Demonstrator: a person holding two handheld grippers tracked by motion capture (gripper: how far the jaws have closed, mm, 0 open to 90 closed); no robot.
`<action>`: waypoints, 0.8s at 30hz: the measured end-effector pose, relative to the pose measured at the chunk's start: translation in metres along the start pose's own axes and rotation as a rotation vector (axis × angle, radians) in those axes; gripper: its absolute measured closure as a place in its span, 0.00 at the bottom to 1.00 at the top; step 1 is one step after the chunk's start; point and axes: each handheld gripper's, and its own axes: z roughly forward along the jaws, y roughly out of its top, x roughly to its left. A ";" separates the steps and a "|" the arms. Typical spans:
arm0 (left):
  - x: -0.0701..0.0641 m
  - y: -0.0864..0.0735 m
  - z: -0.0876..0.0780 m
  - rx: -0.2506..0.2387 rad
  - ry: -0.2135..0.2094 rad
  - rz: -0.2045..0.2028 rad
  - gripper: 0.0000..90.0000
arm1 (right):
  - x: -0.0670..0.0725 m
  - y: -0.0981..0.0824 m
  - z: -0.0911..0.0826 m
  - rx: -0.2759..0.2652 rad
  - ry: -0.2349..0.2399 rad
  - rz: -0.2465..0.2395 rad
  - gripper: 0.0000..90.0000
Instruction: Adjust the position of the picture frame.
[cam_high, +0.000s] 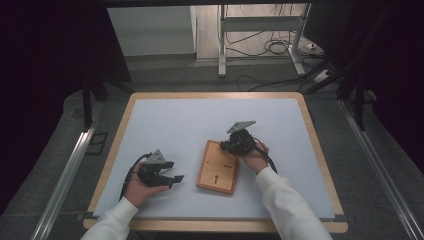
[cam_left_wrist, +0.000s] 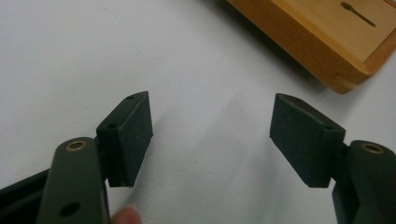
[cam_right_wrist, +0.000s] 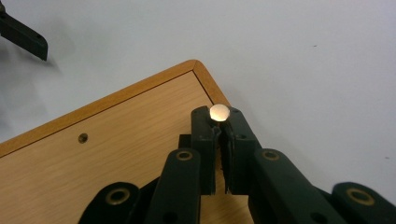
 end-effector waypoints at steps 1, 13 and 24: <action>0.000 0.000 0.000 -0.001 0.000 0.000 0.33 | 0.001 0.000 0.002 0.004 0.003 -0.002 0.94; 0.001 -0.001 0.000 0.001 -0.002 0.001 0.33 | 0.011 -0.001 0.015 0.018 0.020 -0.023 0.94; 0.001 -0.001 0.000 0.005 -0.001 0.000 0.33 | 0.016 0.000 0.018 0.017 0.035 -0.042 0.94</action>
